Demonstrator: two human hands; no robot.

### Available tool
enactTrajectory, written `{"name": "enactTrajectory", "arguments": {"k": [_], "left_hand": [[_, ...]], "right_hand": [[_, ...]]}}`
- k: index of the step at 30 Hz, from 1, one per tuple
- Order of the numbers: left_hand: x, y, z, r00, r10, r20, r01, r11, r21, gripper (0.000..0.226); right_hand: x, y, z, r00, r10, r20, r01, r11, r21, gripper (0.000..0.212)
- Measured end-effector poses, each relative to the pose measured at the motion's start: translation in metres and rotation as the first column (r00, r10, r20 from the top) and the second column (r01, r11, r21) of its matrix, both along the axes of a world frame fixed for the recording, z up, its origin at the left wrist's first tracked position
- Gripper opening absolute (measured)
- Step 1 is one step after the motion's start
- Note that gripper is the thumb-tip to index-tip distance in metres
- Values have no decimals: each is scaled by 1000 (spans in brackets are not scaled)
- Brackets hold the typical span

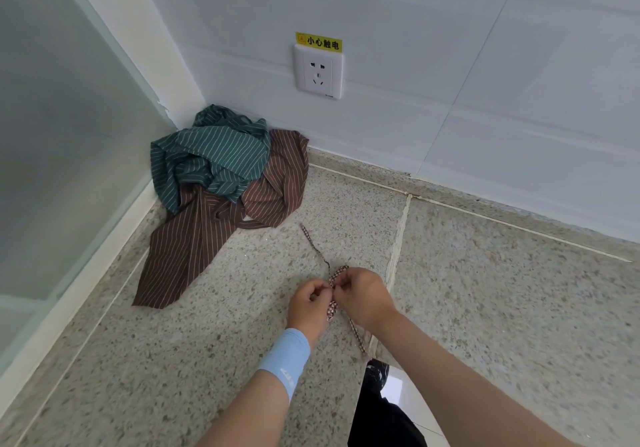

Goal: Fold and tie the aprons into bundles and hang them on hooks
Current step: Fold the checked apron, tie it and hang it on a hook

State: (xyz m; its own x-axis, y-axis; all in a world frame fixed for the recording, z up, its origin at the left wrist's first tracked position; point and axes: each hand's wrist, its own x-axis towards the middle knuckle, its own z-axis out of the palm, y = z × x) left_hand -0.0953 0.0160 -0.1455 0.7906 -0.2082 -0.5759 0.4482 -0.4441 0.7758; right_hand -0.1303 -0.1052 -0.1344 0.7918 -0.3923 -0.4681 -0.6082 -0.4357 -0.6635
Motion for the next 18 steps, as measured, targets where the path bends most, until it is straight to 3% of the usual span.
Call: {"name": "enactTrajectory", "arguments": {"k": [5,8,12,15,18], "left_hand": [[4,3,3,996,-4,-85,-2,997,-76,13],[4,0,1,998,-10,-63,6,998,-56,14],[-2,-6,-5,990,-46,133,21,984,178,16],[-8,-7,-5,952,-145,269,60,952,299,15],[-3,-10,-4,914,-172,368,53,948,313,11]], "right_hand": [[5,-3,2,999,41,7,-40,997,-62,8],[6,-4,2,998,59,8,-58,994,-93,10],[2,-6,2,976,214,50,-202,962,-184,10],[-3,-9,-2,989,108,100,-104,994,-45,8],[-6,-13,-4,996,-31,81,19,990,139,11]]}}
